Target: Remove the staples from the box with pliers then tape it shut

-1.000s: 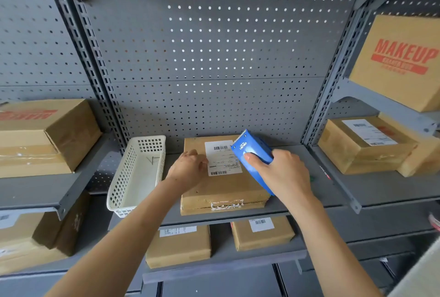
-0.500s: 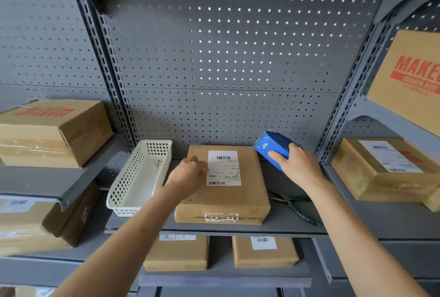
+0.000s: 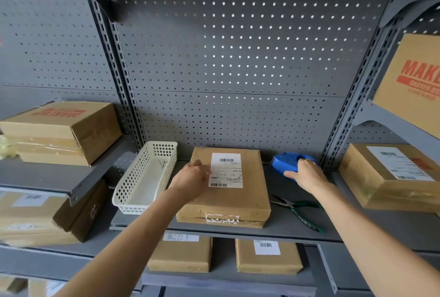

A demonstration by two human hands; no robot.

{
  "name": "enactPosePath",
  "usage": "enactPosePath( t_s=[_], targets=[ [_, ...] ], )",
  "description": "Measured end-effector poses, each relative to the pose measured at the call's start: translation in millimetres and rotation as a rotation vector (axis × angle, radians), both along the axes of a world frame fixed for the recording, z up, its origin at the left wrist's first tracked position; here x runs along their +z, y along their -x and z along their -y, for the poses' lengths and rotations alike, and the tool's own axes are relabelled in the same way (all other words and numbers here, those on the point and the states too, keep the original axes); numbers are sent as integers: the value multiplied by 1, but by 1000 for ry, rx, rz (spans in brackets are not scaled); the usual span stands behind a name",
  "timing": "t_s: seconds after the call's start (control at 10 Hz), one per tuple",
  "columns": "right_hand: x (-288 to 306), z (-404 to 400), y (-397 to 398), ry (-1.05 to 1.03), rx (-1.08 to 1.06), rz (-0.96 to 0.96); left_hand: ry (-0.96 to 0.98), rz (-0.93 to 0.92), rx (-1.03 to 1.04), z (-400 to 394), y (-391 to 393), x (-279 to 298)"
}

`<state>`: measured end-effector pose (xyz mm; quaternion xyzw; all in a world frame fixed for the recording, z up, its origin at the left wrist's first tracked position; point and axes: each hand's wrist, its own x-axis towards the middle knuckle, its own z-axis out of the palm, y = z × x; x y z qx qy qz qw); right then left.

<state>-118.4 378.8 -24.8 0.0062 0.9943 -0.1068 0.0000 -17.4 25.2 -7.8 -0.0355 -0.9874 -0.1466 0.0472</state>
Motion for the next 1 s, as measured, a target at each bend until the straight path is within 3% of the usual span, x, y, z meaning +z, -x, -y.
enactPosePath(
  t_s=[0.3,0.7,1.0],
  targets=[
    [-22,-10,4,-89,2,121,22,-10,13,-5,-5,-3],
    [-19,-15,1,-115,49,125,75,4,53,-13,-14,-4],
    [18,-5,-22,-147,101,-72,38,145,19,-13,-19,26]
  ],
)
